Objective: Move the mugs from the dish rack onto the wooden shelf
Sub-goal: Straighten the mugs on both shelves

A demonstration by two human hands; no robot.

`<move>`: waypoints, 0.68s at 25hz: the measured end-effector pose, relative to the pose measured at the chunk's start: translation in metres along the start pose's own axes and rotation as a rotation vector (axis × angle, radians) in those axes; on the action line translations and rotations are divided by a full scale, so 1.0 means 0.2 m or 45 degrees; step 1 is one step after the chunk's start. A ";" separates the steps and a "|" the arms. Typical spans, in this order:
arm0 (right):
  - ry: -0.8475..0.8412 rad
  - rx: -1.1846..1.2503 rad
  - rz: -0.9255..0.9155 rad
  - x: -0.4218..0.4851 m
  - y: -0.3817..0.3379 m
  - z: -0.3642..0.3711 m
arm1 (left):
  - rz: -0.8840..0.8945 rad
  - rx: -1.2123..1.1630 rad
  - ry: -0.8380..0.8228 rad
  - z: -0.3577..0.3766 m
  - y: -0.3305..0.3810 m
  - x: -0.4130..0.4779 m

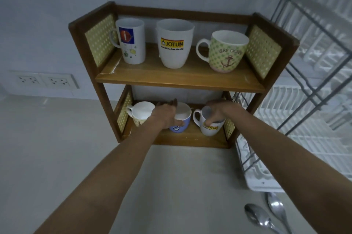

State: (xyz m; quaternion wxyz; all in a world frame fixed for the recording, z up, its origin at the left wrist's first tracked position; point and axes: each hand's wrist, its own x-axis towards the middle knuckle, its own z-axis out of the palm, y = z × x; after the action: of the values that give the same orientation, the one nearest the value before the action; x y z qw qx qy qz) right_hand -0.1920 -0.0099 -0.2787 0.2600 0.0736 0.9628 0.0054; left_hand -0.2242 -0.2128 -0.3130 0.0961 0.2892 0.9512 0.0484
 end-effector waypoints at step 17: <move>0.171 0.112 -0.209 -0.02 -0.20 -0.06 | -0.232 -0.013 -0.201 -0.16 -0.32 -0.08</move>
State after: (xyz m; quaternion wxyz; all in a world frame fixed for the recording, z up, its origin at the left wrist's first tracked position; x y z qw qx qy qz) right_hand -0.2001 -0.0502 -0.2694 0.1911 0.0053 0.9801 -0.0531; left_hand -0.2521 -0.2771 -0.2897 0.1762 0.2038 0.9628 0.0215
